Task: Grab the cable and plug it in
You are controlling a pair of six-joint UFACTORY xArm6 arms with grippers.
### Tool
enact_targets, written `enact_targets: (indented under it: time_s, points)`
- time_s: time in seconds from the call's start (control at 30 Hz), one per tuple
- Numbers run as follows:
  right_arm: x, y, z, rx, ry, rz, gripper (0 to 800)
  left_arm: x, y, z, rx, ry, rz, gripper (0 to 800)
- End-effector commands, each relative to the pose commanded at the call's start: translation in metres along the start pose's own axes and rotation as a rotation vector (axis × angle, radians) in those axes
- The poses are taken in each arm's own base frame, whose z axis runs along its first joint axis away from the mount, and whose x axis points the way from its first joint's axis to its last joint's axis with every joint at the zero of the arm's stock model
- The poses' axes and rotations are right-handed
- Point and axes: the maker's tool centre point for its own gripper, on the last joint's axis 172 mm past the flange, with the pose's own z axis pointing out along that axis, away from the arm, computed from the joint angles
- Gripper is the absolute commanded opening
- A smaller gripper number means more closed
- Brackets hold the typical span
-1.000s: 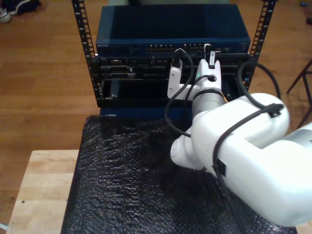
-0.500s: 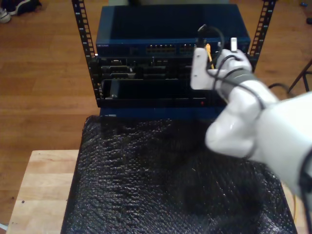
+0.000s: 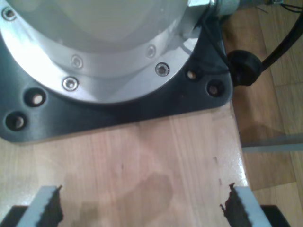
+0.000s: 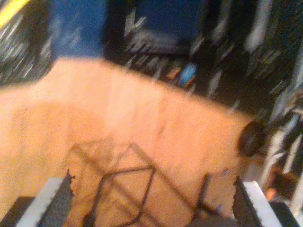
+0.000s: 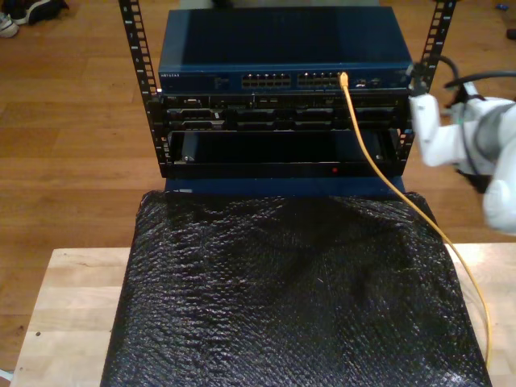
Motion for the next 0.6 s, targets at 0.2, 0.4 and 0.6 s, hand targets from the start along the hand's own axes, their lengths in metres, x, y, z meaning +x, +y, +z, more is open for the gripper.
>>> enact_targets:
  time_s: [0.2,0.4,0.6]
  points:
    - [-0.067,-0.054,-0.019,0.149,-0.062,0.015,796,0.0,0.0,0.0,0.0,0.0,0.0,800]
    - [-0.111,-0.114,-0.043,0.31,-0.057,-0.038,796,0.0,0.0,0.0,0.0,0.0,0.0,800]
    - [-0.132,-0.181,-0.084,0.488,0.009,-0.058,796,0.0,0.0,0.0,0.0,0.0,0.0,800]
